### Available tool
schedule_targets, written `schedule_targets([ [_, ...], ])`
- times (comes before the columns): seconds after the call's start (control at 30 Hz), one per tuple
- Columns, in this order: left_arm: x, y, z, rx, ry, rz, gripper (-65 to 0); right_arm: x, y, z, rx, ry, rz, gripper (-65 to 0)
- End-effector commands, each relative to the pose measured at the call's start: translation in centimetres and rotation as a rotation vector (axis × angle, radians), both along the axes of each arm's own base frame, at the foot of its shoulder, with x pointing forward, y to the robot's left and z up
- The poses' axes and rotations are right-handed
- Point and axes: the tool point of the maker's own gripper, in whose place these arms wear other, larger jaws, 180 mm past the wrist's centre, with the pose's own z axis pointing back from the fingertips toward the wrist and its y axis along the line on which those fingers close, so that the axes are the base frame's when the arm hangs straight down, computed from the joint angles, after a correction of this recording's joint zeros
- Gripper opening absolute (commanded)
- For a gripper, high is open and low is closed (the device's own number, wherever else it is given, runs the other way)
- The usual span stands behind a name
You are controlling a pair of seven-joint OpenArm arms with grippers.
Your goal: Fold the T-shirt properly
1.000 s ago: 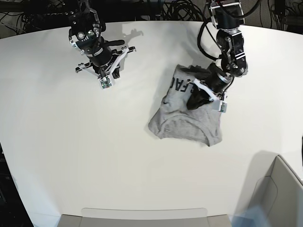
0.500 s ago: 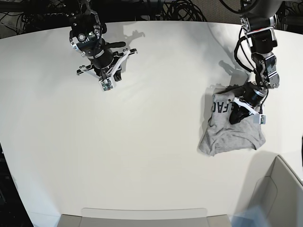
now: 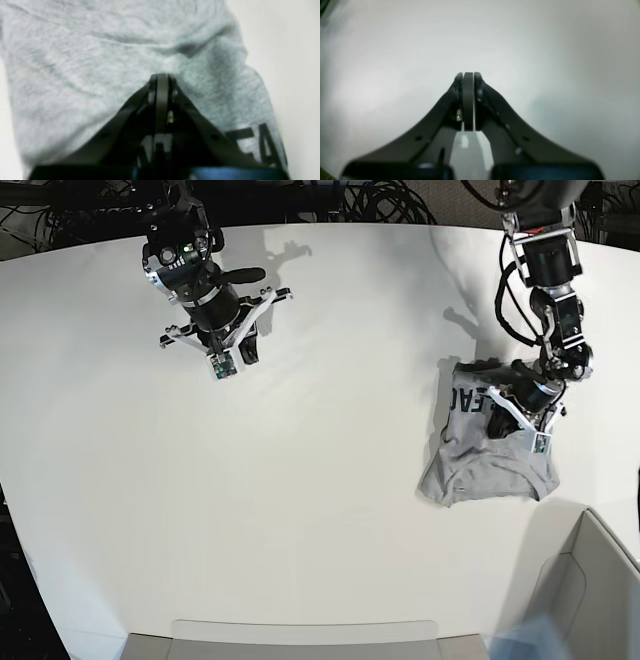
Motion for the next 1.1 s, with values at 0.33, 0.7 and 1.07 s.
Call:
schedule_targets([
  [0.33, -3.1, 2.9, 15.3, 0.235, -0.277, 0.152, -65.0, 0.7, 0.7, 2.3, 0.034, -0.081, 0.010, -65.0],
  [0.7, -16.3, 2.7, 10.5, 0.266, -0.033, 0.269, -65.0, -7.1, 1.4, 0.8, 0.172, -0.117, -0.025, -65.0],
  [1.07, -26.6, 0.9, 6.1, 0.241, 0.213, 0.261, -65.0, -18.1, 1.5, -2.2, 0.195, 0.132, -0.065, -65.0],
])
